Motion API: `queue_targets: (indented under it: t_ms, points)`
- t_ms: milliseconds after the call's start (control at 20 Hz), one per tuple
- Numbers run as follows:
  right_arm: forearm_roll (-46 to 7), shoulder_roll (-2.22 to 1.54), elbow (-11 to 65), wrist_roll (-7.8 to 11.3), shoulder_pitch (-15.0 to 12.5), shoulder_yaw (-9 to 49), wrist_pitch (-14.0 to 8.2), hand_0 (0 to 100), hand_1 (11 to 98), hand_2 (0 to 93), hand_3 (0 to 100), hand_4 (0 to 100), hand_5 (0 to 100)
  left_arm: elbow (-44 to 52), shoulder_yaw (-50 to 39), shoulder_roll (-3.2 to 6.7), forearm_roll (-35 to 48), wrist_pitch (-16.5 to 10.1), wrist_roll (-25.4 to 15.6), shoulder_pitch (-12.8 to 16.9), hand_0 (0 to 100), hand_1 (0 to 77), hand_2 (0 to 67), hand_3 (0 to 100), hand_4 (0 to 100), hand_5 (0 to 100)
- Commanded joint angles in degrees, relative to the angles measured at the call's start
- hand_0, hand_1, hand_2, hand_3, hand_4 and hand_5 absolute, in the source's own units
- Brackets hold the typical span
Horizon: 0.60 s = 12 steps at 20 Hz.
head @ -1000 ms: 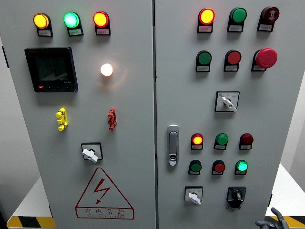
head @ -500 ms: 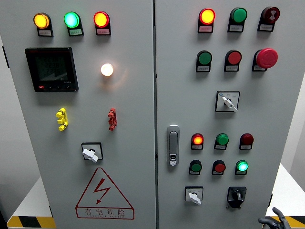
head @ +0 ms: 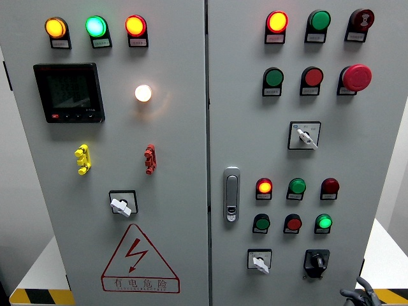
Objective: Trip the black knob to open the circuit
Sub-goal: 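Release the black knob and lower the right hand away from the cabinet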
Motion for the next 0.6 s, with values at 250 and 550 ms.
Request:
queue_targets:
  t_ms: [250, 550]
  points:
    - [-0.21, 0.33, 0.0, -0.04, -0.38, -0.1, -0.01, 79, 46.4, 11.0, 32, 25, 41, 0.03, 0.01, 0.0, 0.01, 0.0, 0.0, 0.01, 0, 3.9, 12.7, 21, 7, 2]
    - [-0.3, 0.07, 0.09, -0.04, -0.65, -0.01, -0.01, 69, 55.4, 11.4, 30, 24, 35, 0.03, 0.01, 0.0, 0.01, 0.0, 0.0, -0.08, 0, 3.8, 12.6, 21, 7, 2]
